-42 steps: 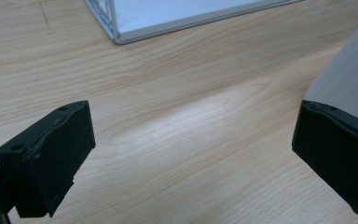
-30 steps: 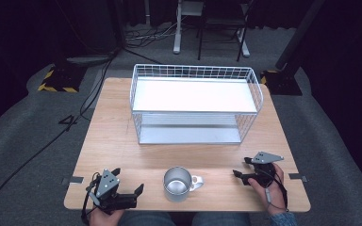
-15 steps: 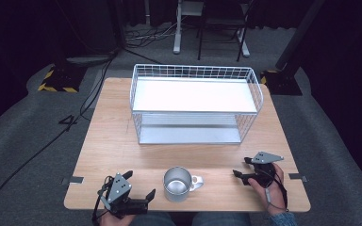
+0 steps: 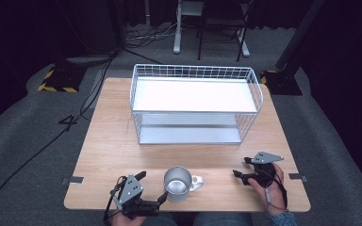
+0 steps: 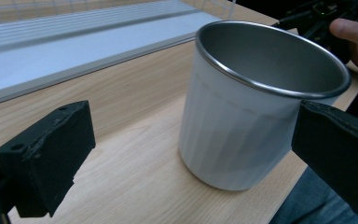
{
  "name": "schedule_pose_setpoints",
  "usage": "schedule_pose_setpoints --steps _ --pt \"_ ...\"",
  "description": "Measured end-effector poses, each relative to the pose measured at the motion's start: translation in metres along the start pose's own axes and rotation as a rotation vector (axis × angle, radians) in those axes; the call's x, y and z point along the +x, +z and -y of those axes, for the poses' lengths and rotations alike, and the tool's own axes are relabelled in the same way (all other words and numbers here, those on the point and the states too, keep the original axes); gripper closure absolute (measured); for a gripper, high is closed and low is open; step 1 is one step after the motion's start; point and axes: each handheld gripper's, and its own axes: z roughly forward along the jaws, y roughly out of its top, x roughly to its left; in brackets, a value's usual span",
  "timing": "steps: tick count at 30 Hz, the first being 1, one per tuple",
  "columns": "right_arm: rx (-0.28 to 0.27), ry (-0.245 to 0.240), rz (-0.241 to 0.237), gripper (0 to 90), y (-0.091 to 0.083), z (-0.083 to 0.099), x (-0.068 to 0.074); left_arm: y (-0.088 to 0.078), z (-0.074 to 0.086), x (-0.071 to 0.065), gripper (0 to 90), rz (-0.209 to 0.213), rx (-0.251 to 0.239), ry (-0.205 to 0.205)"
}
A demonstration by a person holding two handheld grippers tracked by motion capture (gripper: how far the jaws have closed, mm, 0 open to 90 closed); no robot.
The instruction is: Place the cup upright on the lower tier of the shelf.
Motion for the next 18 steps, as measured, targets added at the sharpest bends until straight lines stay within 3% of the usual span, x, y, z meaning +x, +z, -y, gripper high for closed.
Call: schedule_pose_setpoints --steps 8,11,14,18 --pt "0.0 0.0 0.0 24.2 0.0 0.0 0.0 0.01 -0.003 -0.009 0.0 0.067 -0.004 0.012" --pt "0.0 0.0 0.0 24.1 0.0 0.0 0.0 0.016 -0.004 -0.016 0.0 0.09 0.001 0.036" --pt "0.0 0.0 0.0 24.1 0.0 0.0 0.0 0.024 -0.006 -0.022 0.0 0.101 0.008 0.06" --pt "0.0 0.0 0.0 24.1 0.0 0.0 0.0 0.032 -0.006 -0.027 0.0 0.11 0.018 0.058"
